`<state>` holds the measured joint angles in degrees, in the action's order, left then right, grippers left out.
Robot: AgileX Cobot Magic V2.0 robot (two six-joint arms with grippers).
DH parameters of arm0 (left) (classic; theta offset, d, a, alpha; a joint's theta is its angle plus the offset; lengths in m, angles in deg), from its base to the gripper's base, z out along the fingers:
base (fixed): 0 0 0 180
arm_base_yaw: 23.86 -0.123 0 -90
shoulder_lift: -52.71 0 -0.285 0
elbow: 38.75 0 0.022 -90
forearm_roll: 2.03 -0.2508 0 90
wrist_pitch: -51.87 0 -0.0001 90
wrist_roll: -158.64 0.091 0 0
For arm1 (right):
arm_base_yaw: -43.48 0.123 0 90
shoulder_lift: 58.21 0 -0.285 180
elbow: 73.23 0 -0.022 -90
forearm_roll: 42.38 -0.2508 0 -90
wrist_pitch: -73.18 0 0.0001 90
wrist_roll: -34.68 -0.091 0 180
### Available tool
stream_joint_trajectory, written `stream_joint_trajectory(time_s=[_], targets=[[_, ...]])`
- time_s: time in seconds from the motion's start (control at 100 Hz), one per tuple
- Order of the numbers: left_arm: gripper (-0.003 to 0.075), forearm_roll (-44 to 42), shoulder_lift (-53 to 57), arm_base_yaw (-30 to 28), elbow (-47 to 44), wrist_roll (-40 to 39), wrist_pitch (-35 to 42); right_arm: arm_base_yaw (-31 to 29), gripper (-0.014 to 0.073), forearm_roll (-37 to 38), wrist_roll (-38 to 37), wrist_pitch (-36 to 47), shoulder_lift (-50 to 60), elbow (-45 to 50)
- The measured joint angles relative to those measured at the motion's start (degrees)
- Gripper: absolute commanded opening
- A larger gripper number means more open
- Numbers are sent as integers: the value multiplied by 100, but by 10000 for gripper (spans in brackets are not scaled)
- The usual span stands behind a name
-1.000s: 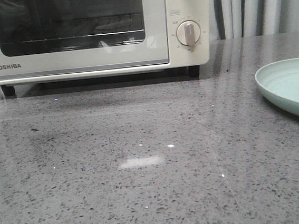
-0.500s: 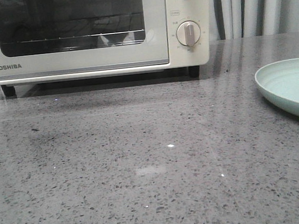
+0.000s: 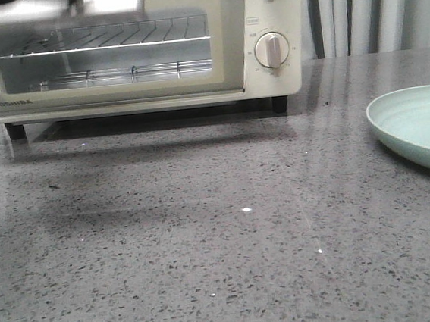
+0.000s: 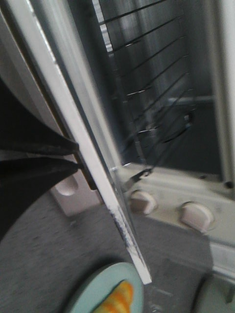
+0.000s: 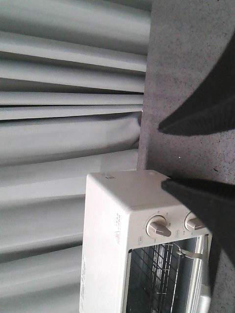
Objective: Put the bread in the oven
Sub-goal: 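Pull the oven door down and open with the left gripper, then lower the right gripper over the striped bread roll on the plate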
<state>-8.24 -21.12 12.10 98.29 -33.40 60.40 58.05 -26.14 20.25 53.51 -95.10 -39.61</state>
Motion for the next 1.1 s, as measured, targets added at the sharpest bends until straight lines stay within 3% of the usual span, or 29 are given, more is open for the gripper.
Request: stream_joint_trajectory(time_s=[0.16, 0.32, 0.58, 0.84, 1.1], targets=[[-20, 724, 417, 542, -1182, 0, -656, 0, 185, -120, 0, -154, 0, -13], [-20, 1153, 1621, 1294, -1295, 0, -726, 0, 185, -248, 0, -371, 141, -13], [-20, 820, 3005, 1535, -258, 0, -1380, 0, 185, -310, 0, -789, 264, -13], [-20, -192, 3068, 1535, 1090, 0, -2553, 0, 185, -514, 11, -1497, -392, -13], [-20, -751, 3076, 1535, 1547, 0, -3023, 0, 192, -562, 54, -1997, -1447, -149]])
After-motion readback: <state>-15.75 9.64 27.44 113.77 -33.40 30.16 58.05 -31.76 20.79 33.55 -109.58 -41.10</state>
